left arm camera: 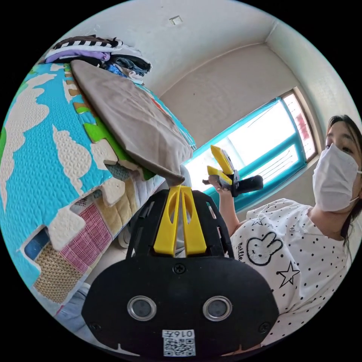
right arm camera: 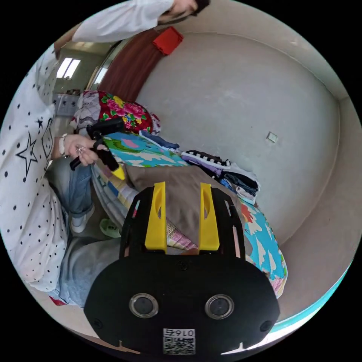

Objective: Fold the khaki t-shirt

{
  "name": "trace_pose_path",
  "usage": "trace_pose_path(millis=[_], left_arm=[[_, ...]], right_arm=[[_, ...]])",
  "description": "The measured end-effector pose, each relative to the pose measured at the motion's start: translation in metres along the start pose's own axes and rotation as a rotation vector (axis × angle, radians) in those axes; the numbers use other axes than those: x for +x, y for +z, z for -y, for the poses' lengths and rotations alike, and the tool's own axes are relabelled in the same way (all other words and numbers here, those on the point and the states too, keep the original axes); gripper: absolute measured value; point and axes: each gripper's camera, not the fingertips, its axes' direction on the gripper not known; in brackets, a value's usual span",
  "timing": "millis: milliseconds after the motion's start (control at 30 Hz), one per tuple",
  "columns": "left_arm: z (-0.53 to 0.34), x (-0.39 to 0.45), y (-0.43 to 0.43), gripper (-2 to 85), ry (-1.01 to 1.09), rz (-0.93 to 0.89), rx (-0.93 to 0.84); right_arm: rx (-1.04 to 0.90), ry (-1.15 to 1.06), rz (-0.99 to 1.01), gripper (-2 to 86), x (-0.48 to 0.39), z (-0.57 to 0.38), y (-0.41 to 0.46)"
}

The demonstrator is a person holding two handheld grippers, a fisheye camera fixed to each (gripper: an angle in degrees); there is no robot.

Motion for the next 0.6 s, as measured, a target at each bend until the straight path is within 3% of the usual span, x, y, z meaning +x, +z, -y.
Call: trace_pose_path(millis=[233, 433, 533, 600], left_arm=[[-0.013, 0.013, -0.01, -0.9, 0.033, 0.043, -0.024], [-0.033, 0.029, -0.013, -0.7, 0.03, 0.047, 0.003], [-0.047, 0.05, -0.015, 0.2, 0.074, 0.147, 0.017], [-0.06, 0.077, -0.014, 6.0, 0.153, 0.338, 0.024]], right_arm=[[-0.06, -0.211, 0.032, 15.9, -0.104, 0.019, 0.041], [-0.132, -0.374, -0.115, 13.2, -0.162, 0.025, 0.079], [-0.157, -0.376, -0.138, 5.7, -0.168, 0.031, 0.08], [-0.132, -0.312, -0.118, 2.9, -0.163, 0.036, 0.074]])
